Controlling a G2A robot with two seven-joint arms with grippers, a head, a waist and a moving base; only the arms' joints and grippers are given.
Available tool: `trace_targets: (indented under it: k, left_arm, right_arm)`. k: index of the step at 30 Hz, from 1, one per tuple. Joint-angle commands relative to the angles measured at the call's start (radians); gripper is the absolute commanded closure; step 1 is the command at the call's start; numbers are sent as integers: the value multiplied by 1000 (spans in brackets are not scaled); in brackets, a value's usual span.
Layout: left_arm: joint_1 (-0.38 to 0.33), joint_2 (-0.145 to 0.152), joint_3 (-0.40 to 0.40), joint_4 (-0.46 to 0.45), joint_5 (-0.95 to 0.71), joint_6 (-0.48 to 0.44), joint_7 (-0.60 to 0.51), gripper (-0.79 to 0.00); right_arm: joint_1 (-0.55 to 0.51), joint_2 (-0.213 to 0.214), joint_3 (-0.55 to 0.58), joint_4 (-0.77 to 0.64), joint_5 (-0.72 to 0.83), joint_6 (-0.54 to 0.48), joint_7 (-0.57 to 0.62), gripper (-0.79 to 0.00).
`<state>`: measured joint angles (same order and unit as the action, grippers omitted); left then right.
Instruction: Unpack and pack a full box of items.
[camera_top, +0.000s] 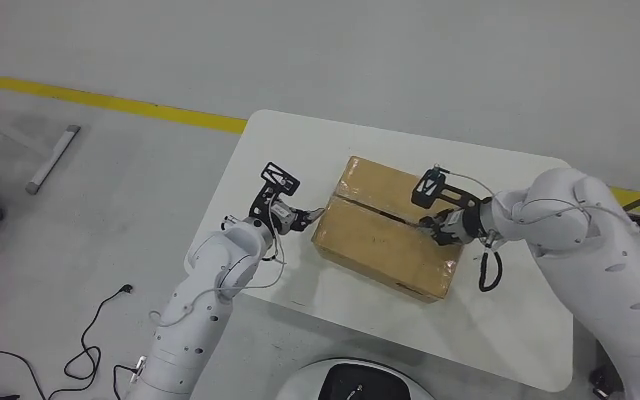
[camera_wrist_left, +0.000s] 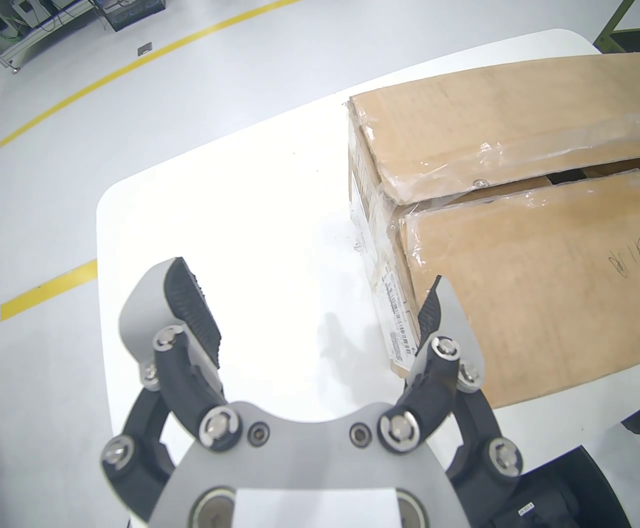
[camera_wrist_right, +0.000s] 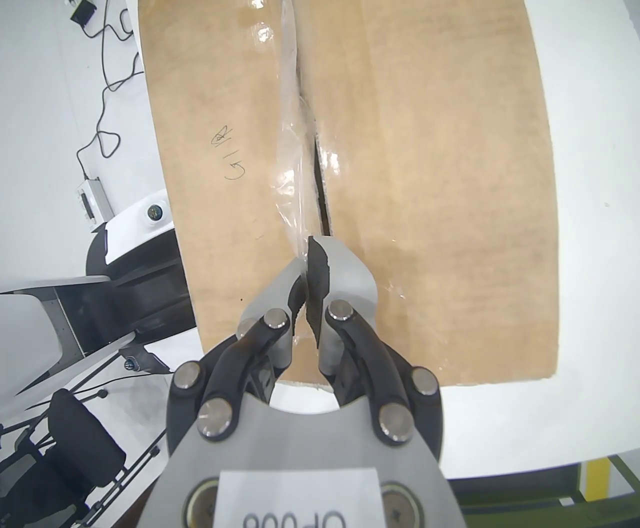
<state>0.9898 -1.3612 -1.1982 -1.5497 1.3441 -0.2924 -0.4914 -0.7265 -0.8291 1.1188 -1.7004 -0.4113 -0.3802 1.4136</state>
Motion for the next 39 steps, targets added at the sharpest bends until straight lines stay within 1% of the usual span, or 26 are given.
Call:
trace_targets:
  k: [1,5,9,22,32,39]
  left_arm:
    - [1,1,-1,-2,-1,4,1,-785]
    - [3,2,0,-5,-2,6,-1,-785]
    - [3,3,0,-7,-3,6,-1,-785]
    - [-4,4,10,-4,-4,18,5,-785]
    - [-3,4,18,-8,-7,26,5,-785]
    - [0,5,20,-11,-7,32,5,-785]
  right_arm:
    - [1,0,-4,11,20,32,12,0]
    - [26,-2,-14,50,64,80,57,0]
    - [60,-6,-41,75,51,117,90,0]
    - [148,-21,-137,136,43,150,122,0]
    - [227,-15,-244,171,29,154,122,0]
    - [262,-10,-303,193,36,159,122,0]
